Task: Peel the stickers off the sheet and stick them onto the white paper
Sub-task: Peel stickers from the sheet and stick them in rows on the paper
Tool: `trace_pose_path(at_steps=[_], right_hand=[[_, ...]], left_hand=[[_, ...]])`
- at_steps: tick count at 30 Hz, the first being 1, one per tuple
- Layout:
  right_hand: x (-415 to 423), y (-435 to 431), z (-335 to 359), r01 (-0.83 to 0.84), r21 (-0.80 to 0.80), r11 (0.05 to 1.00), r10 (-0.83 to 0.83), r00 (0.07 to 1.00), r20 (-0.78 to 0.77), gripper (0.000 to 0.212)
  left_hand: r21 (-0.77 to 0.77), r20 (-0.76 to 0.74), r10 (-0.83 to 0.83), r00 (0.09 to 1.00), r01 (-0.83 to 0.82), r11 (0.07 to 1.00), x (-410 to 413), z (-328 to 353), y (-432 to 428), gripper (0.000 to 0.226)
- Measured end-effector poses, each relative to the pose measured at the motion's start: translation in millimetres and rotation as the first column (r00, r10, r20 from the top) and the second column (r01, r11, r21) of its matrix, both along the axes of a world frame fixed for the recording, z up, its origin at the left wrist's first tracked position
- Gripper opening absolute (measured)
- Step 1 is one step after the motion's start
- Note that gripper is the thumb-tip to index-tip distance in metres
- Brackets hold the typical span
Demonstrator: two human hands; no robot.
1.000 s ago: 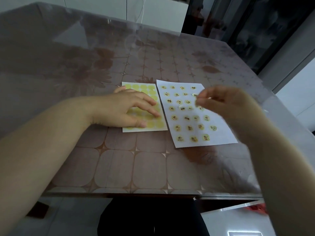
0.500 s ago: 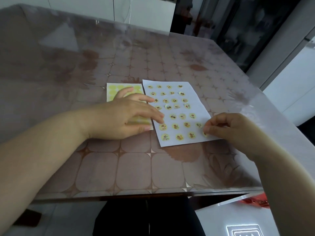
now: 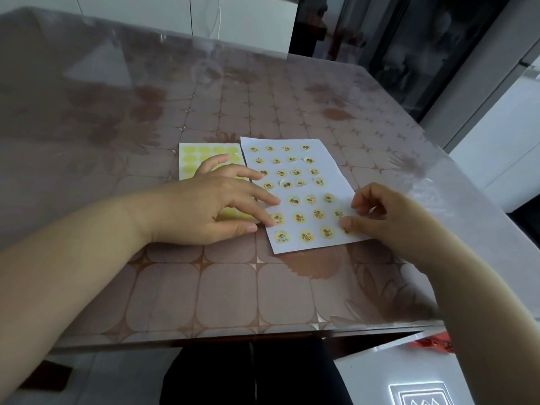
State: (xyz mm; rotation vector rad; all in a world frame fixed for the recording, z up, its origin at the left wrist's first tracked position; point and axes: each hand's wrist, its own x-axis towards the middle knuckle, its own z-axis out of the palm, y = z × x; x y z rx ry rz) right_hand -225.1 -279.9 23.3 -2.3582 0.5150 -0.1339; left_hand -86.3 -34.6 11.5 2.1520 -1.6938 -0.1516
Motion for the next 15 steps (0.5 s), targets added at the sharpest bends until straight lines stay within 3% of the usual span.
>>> trace_pose_path(at_steps=[15], right_hand=[[-6.5,-1.4,3.6,0.031,-0.071,0.997,-0.024,0.996,0.091,0.013]], left_hand=[[-0.02,0.0,0.071,0.997,-0.071,0.997,2.1,3.4,2.0,0.04]])
